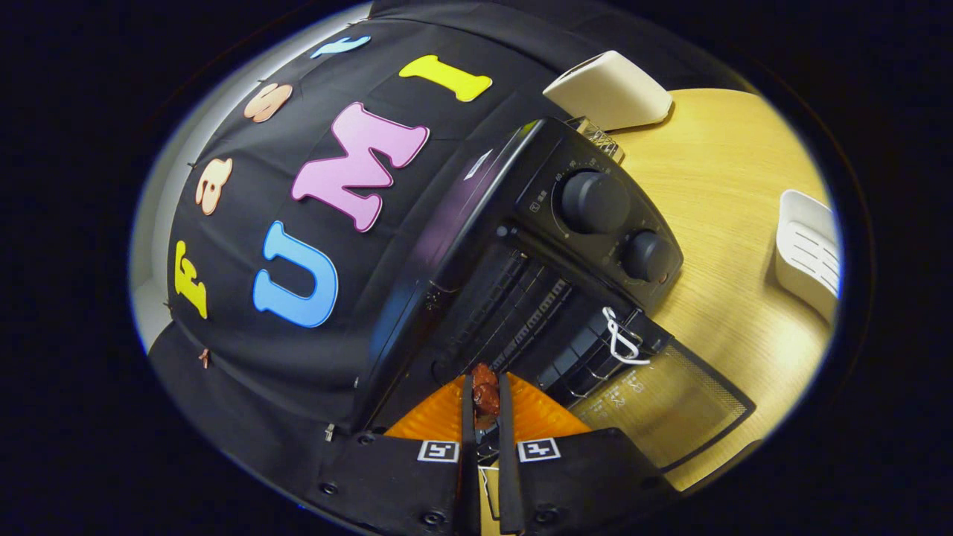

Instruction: Open the toaster oven, put the food inside, and close the toaster oven door.

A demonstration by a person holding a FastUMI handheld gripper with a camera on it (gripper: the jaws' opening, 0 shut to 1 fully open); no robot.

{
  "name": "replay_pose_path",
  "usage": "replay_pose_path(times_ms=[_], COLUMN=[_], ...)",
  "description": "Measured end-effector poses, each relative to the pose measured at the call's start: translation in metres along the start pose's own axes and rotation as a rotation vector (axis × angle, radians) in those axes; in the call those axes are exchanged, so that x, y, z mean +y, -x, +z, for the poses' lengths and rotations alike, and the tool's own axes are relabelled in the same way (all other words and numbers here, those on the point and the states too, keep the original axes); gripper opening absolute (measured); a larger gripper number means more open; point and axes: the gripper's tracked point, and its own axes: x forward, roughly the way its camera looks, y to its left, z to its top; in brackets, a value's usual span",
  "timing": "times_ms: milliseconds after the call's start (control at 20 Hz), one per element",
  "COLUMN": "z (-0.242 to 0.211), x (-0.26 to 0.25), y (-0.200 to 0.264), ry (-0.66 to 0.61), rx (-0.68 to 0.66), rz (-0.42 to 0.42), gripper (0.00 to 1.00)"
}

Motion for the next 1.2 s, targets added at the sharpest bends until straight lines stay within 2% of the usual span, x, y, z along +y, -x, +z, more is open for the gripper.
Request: replay_pose_path(times_ms=[250, 450, 550, 650, 800, 900, 1100, 1200], z=[-0.005, -0.011, -0.011, -0.014, -0.024, -0.029, -0.038, -0.038], x=[-0.002, -0.013, -0.023, -0.018, -0.002, -0.003, -0.01, -0.02], y=[-0.02, -0.022, -0.018, -0.015, -0.008, 0.002, 0.026, 0.044], ry=[0.057, 0.163, 0.228, 0.283, 0.449, 0.542, 0.609, 0.675], rx=[-0.025, -0.014, 0.001, 0.021, 0.049, 0.057, 0.105, 0.128], rz=[-0.006, -0.038, -0.068, -0.044, 0.009, 0.001, -0.03, -0.08], gripper=[0.14, 0.21, 0.32, 0.42, 0.76, 0.98, 0.98, 0.98])
